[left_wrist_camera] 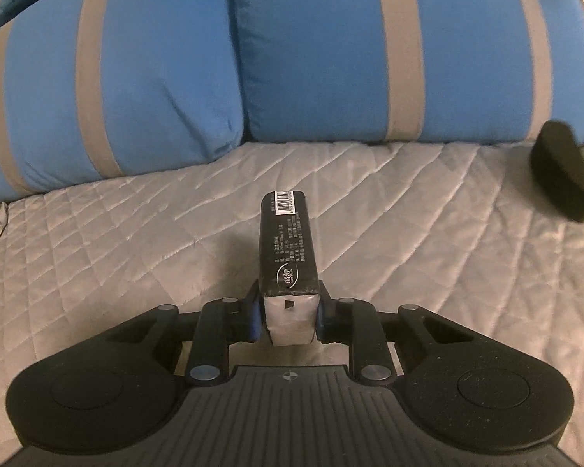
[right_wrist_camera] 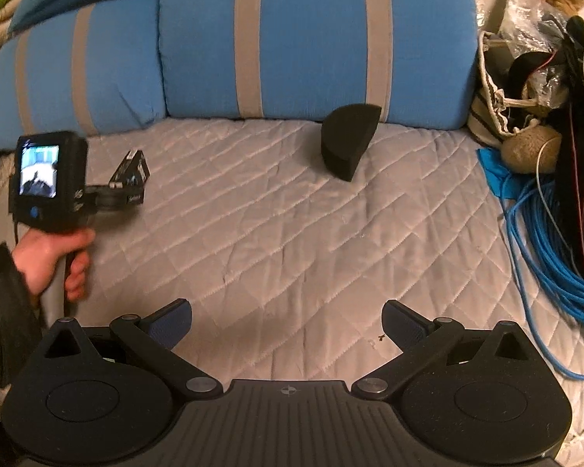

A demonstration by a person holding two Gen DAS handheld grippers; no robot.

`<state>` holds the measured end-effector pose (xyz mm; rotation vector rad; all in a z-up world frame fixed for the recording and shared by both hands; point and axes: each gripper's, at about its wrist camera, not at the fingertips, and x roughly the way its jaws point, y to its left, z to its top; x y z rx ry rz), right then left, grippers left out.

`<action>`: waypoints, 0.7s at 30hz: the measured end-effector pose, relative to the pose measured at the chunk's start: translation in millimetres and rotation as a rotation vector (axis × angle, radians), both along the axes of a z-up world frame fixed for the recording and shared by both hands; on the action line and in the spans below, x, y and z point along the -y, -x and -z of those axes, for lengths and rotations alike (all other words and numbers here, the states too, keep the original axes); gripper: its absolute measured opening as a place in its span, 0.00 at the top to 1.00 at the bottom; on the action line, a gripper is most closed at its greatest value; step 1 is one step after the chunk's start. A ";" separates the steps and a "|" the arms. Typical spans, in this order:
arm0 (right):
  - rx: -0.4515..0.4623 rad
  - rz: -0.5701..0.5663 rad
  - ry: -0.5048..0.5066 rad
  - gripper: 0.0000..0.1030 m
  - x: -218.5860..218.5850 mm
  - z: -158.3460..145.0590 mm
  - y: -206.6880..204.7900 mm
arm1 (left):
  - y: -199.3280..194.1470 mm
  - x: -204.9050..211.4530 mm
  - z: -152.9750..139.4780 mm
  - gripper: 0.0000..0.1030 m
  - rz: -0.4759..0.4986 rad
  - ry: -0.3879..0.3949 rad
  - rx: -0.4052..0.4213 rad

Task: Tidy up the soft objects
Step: 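Close the left gripper on the small black-and-white box and lift it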

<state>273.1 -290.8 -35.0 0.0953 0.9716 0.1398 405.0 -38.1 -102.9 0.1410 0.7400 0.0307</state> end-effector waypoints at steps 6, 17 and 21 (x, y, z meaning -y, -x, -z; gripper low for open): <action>0.025 0.022 0.021 0.00 -1.2 -6.5 -3.1 | 20.6 -1.4 -30.8 0.77 0.038 0.051 0.012; -0.002 -0.018 0.008 0.00 -5.0 1.1 -9.0 | 64.6 -13.6 -67.8 0.77 0.030 0.082 -0.037; 0.012 -0.031 0.033 0.00 -6.8 3.4 -6.8 | 86.0 -17.1 -79.5 0.77 0.030 0.103 -0.041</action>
